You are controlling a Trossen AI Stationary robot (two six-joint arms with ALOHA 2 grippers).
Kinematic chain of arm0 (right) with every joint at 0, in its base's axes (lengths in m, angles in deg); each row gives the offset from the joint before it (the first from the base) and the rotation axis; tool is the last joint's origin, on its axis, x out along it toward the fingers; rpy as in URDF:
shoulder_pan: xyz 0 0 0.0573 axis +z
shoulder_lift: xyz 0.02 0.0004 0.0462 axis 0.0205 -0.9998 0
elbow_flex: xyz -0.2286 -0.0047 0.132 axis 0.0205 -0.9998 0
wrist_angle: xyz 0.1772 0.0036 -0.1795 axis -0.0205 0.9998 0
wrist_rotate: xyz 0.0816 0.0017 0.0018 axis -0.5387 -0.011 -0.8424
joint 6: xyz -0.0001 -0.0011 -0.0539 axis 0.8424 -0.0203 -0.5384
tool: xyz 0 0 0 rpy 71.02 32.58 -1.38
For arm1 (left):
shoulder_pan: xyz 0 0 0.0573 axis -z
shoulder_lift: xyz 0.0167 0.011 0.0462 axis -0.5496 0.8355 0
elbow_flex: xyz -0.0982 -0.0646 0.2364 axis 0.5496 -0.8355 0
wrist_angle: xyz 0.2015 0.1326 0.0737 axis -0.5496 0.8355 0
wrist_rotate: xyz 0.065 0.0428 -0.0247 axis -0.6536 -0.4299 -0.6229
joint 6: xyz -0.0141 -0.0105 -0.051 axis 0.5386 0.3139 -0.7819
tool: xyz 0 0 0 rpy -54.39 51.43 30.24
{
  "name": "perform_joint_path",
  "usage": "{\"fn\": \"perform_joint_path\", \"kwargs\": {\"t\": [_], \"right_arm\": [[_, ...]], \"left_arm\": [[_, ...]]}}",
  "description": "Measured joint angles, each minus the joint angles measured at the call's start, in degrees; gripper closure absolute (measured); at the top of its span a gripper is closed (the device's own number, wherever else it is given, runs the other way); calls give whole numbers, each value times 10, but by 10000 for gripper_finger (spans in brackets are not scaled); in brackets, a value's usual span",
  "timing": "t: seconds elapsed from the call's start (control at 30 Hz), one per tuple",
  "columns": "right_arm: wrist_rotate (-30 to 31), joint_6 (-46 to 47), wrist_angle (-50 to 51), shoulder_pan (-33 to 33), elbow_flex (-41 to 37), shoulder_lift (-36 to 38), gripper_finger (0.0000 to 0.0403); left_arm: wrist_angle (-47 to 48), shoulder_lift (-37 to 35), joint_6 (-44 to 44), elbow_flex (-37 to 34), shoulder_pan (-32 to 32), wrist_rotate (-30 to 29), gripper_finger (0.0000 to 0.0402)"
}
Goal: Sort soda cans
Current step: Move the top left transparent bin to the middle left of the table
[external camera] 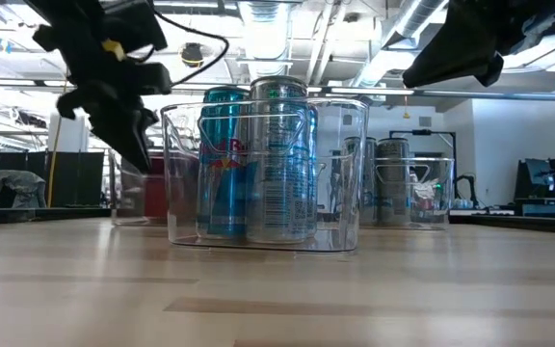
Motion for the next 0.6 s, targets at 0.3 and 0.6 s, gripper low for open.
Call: {"fn": "perform_joint_path", "kwargs": {"t": [0.3, 0.6], "right_arm": [[-5, 0, 0, -22, 0, 0, 343], [-23, 0, 0, -32, 0, 0, 343]], "left_arm": [[15, -28, -50, 0, 98, 28, 371], [25, -27, -97, 1, 200, 22, 371]]}}
